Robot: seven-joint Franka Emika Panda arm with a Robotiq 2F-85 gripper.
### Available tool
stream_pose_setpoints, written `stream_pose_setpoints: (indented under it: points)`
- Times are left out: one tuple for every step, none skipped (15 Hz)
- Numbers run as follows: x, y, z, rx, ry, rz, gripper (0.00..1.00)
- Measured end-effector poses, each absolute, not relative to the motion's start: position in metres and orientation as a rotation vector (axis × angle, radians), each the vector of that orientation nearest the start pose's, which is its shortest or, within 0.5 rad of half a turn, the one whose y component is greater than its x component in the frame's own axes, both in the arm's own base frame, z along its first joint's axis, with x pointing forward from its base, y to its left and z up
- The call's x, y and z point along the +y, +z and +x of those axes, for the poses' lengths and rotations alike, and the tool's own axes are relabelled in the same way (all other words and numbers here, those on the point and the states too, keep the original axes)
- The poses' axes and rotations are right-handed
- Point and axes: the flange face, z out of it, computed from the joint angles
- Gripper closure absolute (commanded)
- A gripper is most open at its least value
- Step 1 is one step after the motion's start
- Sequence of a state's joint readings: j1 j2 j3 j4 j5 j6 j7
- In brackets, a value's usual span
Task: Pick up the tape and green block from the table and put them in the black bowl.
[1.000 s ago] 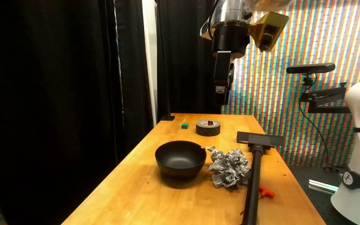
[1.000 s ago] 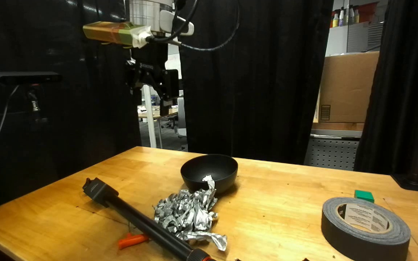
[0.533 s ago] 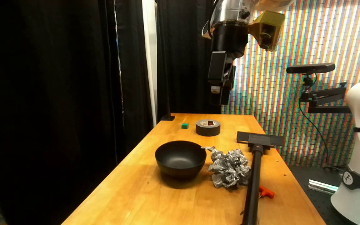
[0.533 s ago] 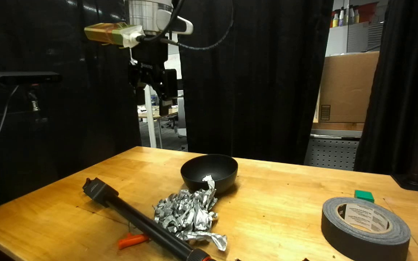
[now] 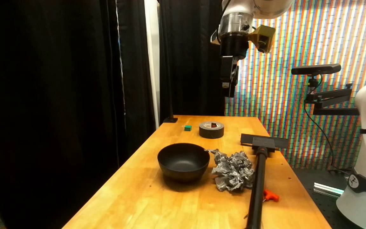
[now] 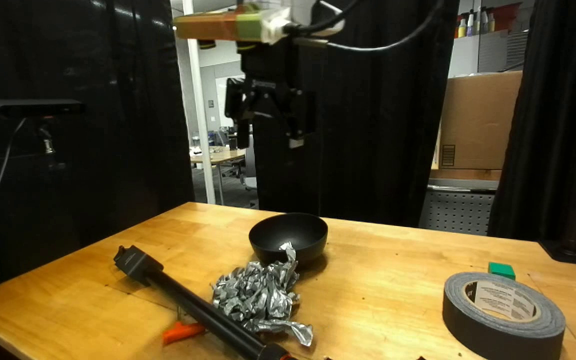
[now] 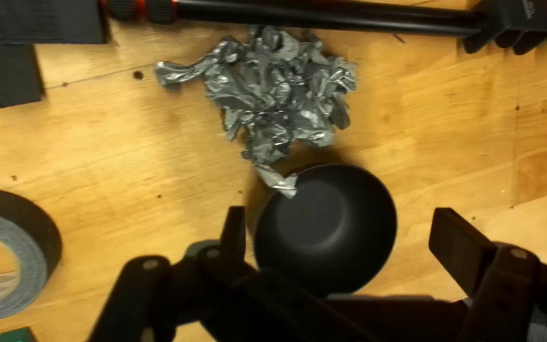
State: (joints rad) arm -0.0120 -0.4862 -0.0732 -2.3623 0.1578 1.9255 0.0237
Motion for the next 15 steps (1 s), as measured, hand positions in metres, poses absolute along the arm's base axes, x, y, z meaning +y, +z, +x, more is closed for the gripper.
stream_pose_setpoints:
  points:
    - [-0.052, 0.513, 0.406, 0.219, -0.075, -2.959, 0.00]
    - [-0.078, 0.515, 0.402, 0.208, -0.071, -2.968, 0.00]
    - [-0.099, 0.518, 0.397, 0.195, -0.065, -2.974, 0.00]
    - [-0.119, 0.521, 0.392, 0.173, -0.062, -2.981, 0.00]
    - [-0.137, 0.525, 0.387, 0.149, -0.059, -2.992, 0.00]
    - [-0.152, 0.527, 0.384, 0.122, -0.059, -3.006, 0.00]
    - [-0.164, 0.529, 0.381, 0.090, -0.057, -3.020, 0.00]
    - [-0.173, 0.532, 0.378, 0.052, -0.053, -3.028, 0.00]
    - [-0.179, 0.534, 0.377, 0.016, -0.047, -3.034, 0.00]
    - [-0.183, 0.536, 0.377, -0.016, -0.042, -3.041, 0.00]
    - [-0.185, 0.538, 0.379, -0.045, -0.041, -3.048, 0.00]
    - [-0.185, 0.539, 0.381, -0.080, -0.039, -3.052, 0.00]
    - [-0.184, 0.540, 0.384, -0.115, -0.036, -3.053, 0.00]
    - [-0.183, 0.539, 0.388, -0.149, -0.030, -3.053, 0.00]
    - [-0.181, 0.537, 0.393, -0.182, -0.020, -3.052, 0.00]
